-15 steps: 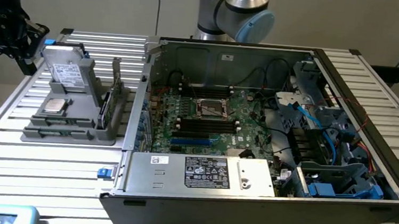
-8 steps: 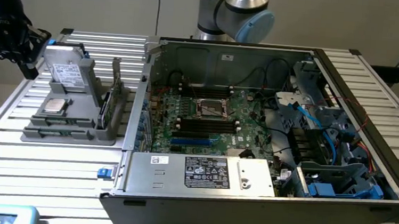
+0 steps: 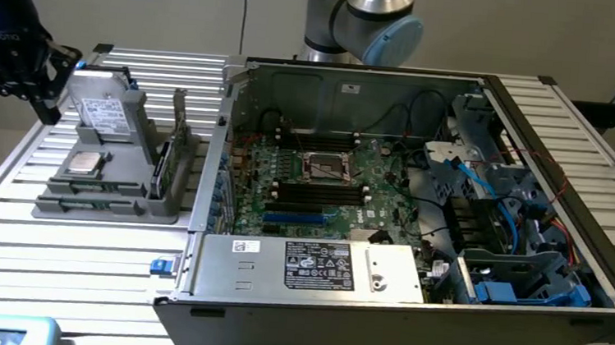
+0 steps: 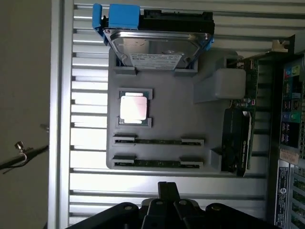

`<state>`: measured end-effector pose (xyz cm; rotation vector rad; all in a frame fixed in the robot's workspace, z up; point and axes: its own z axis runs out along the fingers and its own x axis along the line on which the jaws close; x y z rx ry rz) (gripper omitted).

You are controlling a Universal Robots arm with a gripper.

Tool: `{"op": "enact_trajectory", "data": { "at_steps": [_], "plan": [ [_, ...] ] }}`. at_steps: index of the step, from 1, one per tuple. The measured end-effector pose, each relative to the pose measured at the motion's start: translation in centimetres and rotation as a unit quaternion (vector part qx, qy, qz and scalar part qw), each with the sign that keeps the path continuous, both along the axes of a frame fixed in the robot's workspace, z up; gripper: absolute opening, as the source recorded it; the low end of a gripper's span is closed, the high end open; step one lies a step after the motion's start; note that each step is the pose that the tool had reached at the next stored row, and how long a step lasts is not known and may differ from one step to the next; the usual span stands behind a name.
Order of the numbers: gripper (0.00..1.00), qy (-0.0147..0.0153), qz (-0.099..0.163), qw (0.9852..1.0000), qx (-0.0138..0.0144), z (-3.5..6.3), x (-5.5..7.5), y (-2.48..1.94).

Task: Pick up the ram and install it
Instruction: 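Pick up the ram and move it above insertion slot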

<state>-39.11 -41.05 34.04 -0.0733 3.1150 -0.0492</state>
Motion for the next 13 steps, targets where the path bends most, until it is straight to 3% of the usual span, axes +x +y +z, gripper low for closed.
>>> {"op": "enact_trajectory", "data": {
  "at_steps": [6,13],
  "plan": [
    [0.11,0.0000,0.055,0.9985,0.0004,-0.23,0.00,0.00],
    [0.11,0.0002,0.115,0.9934,0.0016,-0.32,0.01,0.00]
  ]
}}
